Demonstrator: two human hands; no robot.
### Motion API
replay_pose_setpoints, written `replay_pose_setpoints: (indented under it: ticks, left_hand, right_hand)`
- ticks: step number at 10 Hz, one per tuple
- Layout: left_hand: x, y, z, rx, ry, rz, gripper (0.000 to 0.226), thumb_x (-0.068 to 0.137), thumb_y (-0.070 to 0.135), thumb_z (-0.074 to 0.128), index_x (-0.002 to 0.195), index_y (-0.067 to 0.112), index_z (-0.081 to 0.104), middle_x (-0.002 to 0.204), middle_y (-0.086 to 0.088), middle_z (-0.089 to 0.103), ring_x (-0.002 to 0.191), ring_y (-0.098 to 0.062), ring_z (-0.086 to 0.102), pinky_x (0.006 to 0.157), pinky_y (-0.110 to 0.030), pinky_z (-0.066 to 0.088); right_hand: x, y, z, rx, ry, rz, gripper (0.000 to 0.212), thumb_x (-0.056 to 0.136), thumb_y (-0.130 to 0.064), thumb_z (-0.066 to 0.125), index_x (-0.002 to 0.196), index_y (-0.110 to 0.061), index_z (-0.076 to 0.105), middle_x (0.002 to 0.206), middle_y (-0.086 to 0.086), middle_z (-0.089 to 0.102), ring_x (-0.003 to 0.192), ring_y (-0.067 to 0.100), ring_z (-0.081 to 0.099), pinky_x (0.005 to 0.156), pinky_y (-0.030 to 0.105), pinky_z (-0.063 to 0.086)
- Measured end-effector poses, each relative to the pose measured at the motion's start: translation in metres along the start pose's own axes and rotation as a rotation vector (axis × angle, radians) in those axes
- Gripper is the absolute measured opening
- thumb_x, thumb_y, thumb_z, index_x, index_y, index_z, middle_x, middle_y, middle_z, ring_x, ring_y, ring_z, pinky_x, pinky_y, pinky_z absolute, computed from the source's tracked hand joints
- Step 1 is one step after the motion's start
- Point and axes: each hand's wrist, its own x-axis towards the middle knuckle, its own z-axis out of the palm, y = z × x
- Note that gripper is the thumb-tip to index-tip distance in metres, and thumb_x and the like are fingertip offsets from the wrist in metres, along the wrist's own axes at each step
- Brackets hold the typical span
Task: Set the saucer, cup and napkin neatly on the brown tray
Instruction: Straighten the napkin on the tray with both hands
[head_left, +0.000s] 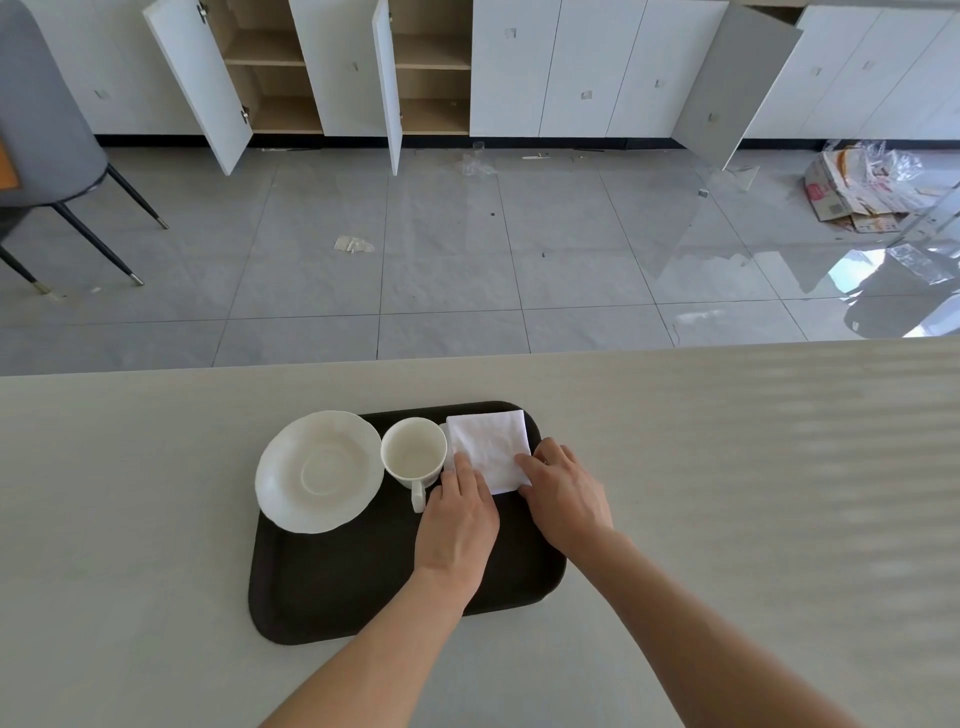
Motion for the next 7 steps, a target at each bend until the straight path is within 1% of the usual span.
replay_pose_setpoints:
  ticks: [1,2,4,5,6,7]
  left_hand:
    - [0.002,-0.001,0.004,0.0,0.006,0.019,0.049,0.089,-0.001,0.054,0.136,-0.008,0.042,0.147,-0.031,0.039,0.121,-0.033,0.054,0.092,-0.035,0.051]
    - [0.004,-0.001,0.006,-0.02,0.038,0.027,0.051,0.092,-0.004,0.048,0.14,-0.009,0.033,0.151,-0.034,0.03,0.126,-0.037,0.048,0.098,-0.039,0.048]
    - [0.004,-0.002,0.01,-0.062,0.056,0.04,0.053,0.093,-0.002,0.047,0.142,-0.01,0.028,0.152,-0.035,0.024,0.125,-0.037,0.046,0.101,-0.041,0.046]
    - [0.001,-0.001,0.011,-0.111,0.082,0.036,0.053,0.094,0.002,0.047,0.142,-0.007,0.027,0.153,-0.033,0.022,0.125,-0.037,0.045,0.102,-0.041,0.045]
    - [-0.003,-0.003,0.008,-0.146,0.08,0.031,0.057,0.091,0.007,0.05,0.142,-0.004,0.027,0.153,-0.03,0.021,0.124,-0.037,0.043,0.103,-0.041,0.042]
    - [-0.007,-0.004,0.004,-0.144,0.072,0.057,0.059,0.093,0.013,0.048,0.144,-0.002,0.025,0.152,-0.027,0.023,0.127,-0.037,0.041,0.105,-0.042,0.04]
  right_hand:
    - [0.001,0.0,-0.001,-0.003,-0.008,0.006,0.012,0.091,-0.023,0.061,0.101,-0.017,0.061,0.102,0.0,0.054,0.096,0.022,0.051,0.059,0.036,0.051]
    - [0.002,0.0,0.0,-0.001,-0.006,0.006,0.013,0.091,-0.024,0.061,0.102,-0.017,0.061,0.103,0.001,0.054,0.095,0.023,0.051,0.059,0.036,0.05]
    - [0.002,0.0,-0.002,0.001,-0.017,0.011,0.016,0.093,-0.025,0.057,0.106,-0.018,0.061,0.106,0.0,0.055,0.097,0.022,0.051,0.065,0.038,0.054]
    - [0.002,-0.002,-0.005,0.008,-0.02,0.018,0.019,0.092,-0.021,0.052,0.108,-0.017,0.062,0.106,0.001,0.055,0.098,0.023,0.051,0.065,0.037,0.052]
    - [0.001,-0.003,-0.008,0.02,-0.032,0.03,0.026,0.089,-0.017,0.051,0.112,-0.017,0.063,0.109,0.001,0.056,0.101,0.023,0.051,0.066,0.036,0.052]
    - [-0.001,-0.006,-0.013,0.039,-0.019,0.036,0.031,0.085,-0.012,0.052,0.114,-0.018,0.064,0.111,0.0,0.056,0.107,0.023,0.05,0.068,0.038,0.054]
